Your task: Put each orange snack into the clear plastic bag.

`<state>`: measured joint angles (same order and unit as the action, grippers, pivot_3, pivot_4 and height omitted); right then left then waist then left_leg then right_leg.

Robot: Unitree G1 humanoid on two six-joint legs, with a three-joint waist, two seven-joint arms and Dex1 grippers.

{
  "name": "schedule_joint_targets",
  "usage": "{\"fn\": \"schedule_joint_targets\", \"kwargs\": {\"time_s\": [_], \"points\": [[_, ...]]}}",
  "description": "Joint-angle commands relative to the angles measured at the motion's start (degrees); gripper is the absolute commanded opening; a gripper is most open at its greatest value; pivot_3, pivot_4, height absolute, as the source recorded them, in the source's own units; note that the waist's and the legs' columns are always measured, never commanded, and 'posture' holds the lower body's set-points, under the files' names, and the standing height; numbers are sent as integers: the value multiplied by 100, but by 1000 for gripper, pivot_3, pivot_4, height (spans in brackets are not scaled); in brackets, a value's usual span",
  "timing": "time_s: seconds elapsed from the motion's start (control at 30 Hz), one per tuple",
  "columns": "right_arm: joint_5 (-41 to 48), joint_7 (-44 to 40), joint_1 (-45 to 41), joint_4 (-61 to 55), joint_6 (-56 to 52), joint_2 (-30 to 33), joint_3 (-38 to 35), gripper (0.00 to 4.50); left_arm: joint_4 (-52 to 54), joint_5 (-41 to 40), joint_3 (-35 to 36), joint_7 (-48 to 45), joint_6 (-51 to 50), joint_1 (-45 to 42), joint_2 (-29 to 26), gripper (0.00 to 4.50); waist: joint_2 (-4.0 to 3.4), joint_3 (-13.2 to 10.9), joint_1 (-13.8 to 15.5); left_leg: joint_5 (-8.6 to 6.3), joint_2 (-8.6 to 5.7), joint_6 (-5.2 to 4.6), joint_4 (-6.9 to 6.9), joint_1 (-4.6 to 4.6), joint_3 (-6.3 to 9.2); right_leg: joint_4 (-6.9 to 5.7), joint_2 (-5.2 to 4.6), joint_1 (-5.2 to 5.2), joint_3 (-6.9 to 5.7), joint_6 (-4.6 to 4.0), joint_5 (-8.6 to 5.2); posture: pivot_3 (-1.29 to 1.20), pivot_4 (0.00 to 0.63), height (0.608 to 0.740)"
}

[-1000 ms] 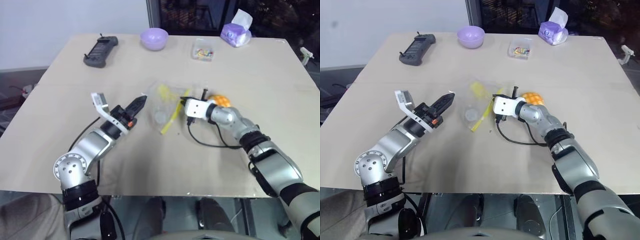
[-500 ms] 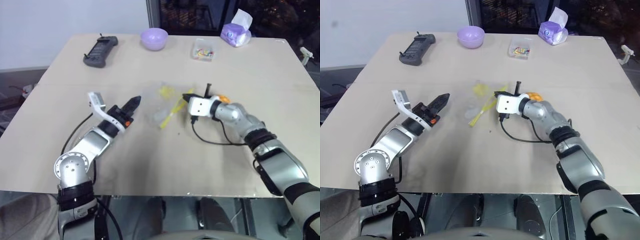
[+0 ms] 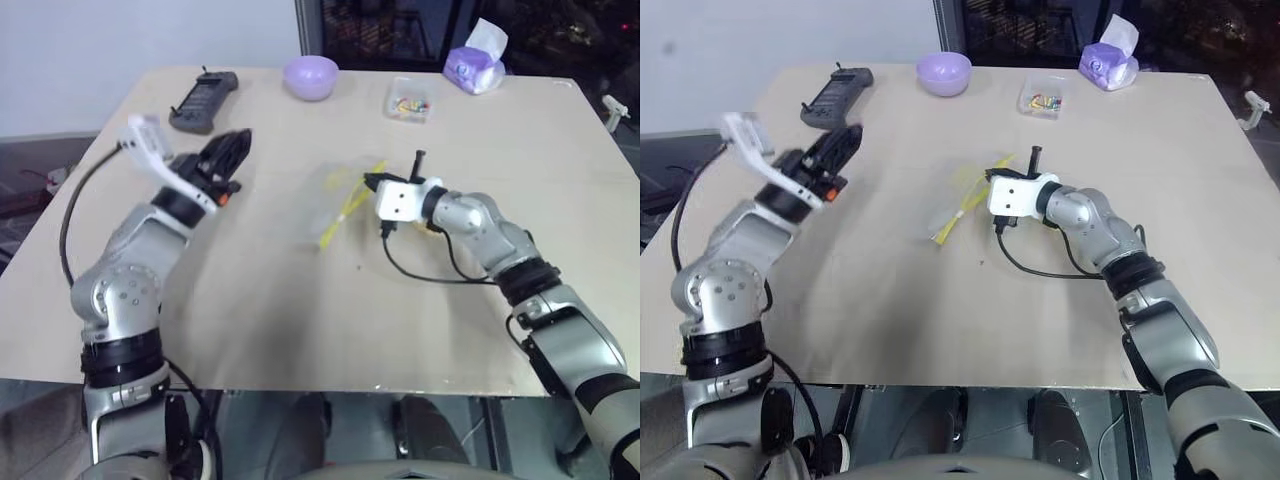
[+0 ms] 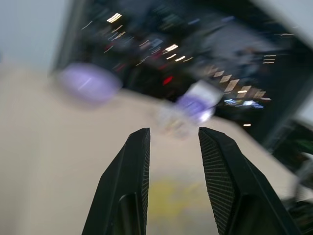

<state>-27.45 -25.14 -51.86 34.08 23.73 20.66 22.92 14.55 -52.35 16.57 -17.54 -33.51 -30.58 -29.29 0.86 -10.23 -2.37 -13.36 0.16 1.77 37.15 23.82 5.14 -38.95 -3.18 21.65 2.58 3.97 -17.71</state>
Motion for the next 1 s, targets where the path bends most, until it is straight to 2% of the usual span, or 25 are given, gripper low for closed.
{"fn": "schedule_joint_targets", "kwargs": {"time_s": [0.03, 0.17, 0.27, 0.37, 0.43, 0.5, 0.63, 0.97, 1.0], "points": [[-76, 2, -61, -67, -111, -48, 32, 0, 388, 442, -340, -316, 61, -13, -241, 1674, 0, 0, -29, 0, 0, 0, -2, -1, 0, 0, 0, 1, 0, 0, 0, 0, 150, 740], [-215, 53, -204, 176, -203, -157, 145, 0, 881, 627, -1131, -977, -545, 469, -796, 1674, -1, -1, -134, 0, 5, 0, -10, -8, -3, -4, 8, 4, 5, 0, 0, 0, 150, 740], [-316, 106, -371, 392, -263, -286, 190, 0, 1439, 920, -1876, -1434, -1007, 1211, -1458, 1674, -4, -2, -188, 0, 4, -1, -13, -9, -9, -2, 7, 4, 14, 0, 0, 0, 150, 740], [-362, 135, -436, 520, -249, -351, 209, 0, 1593, 1227, -2081, -1483, -1069, 1559, -1661, 1674, -6, -4, -164, 0, 7, -1, -19, -11, -9, -8, 10, 9, 16, -1, -1, 0, 150, 740], [-388, 137, -445, 582, -225, -375, 226, 0, 1515, 1816, -2241, -1359, -820, 1642, -1721, 1674, -6, -4, -131, 0, 12, 0, -18, -11, -2, -12, 16, 10, 8, -2, -1, 0, 150, 740], [-380, 136, -448, 618, -230, -413, 209, 0, 1349, 2627, -2431, -1064, -385, 1635, -1685, 1674, -7, -4, -111, 1, 10, 1, -16, -13, 0, -15, 16, 8, 6, -3, 0, 0, 150, 740], [-303, 113, -446, 629, -279, -489, 165, 0, 1223, 3664, -2710, -784, 624, 1702, -1303, 1674, -7, -4, -94, 1, 6, 1, -9, -10, -4, -13, 12, 7, 10, -3, 1, 0, 150, 740], [-222, -31, -387, 523, -341, -530, 171, 0, 1221, 4733, -2648, -537, 1767, 2305, -648, 1674, -7, -4, -109, 1, 9, 1, -18, -9, -10, -14, 12, 16, 15, -4, 1, 0, 150, 740], [-215, -47, -378, 504, -341, -519, 169, 0, 1250, 4741, -2623, -521, 1788, 2351, -566, 2078, -7, -4, -108, 1, 9, 1, -17, -9, -11, -14, 12, 16, 15, -4, 1, 0, 150, 740]]}}
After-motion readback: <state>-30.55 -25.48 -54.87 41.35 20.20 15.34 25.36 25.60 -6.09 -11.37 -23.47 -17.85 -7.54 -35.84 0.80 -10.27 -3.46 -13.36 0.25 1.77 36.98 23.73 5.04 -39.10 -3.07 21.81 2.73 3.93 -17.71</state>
